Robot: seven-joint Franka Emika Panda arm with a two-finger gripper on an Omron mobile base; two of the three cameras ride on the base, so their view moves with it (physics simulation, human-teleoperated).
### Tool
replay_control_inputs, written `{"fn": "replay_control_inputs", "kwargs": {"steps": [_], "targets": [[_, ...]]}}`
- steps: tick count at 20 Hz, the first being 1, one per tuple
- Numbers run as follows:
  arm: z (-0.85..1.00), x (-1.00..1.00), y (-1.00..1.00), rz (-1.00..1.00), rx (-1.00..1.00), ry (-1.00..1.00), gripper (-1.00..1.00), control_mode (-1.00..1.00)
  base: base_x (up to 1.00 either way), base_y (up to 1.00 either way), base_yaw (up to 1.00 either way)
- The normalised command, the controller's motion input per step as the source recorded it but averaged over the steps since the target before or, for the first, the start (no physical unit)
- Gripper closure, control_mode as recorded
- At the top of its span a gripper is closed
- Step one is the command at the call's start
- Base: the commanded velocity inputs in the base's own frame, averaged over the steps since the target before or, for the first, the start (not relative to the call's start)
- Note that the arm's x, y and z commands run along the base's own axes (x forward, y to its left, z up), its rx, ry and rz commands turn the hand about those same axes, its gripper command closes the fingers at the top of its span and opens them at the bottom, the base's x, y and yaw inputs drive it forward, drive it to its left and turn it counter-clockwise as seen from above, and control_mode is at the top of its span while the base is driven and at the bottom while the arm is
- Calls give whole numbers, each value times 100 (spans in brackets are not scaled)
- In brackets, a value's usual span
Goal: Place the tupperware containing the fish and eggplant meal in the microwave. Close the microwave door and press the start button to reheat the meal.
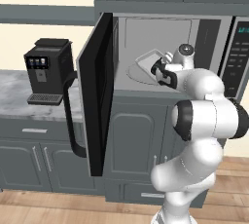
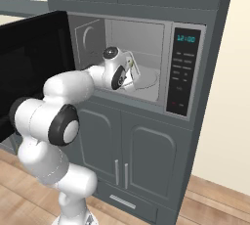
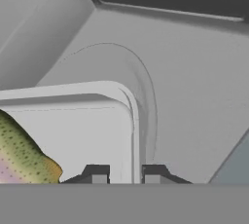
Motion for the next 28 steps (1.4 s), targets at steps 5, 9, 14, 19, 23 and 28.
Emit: {"fn": "replay_control_inputs", "kwargs": {"steps": [5, 9, 14, 19, 23, 28], "targets": [[0, 55, -21, 0, 1, 1, 100, -100, 0, 0, 0], [-2, 60, -3, -2, 0, 1, 100, -100, 0, 0, 0], [-33, 45, -1, -5, 0, 0, 100, -100, 0, 0, 0], [-32, 13, 0, -3, 0, -1, -100, -100, 0, 0, 0], [0, -71, -1, 0, 0, -12, -100, -100, 0, 0, 0], [19, -100, 4, 12, -1, -14, -100, -100, 0, 0, 0]]}}
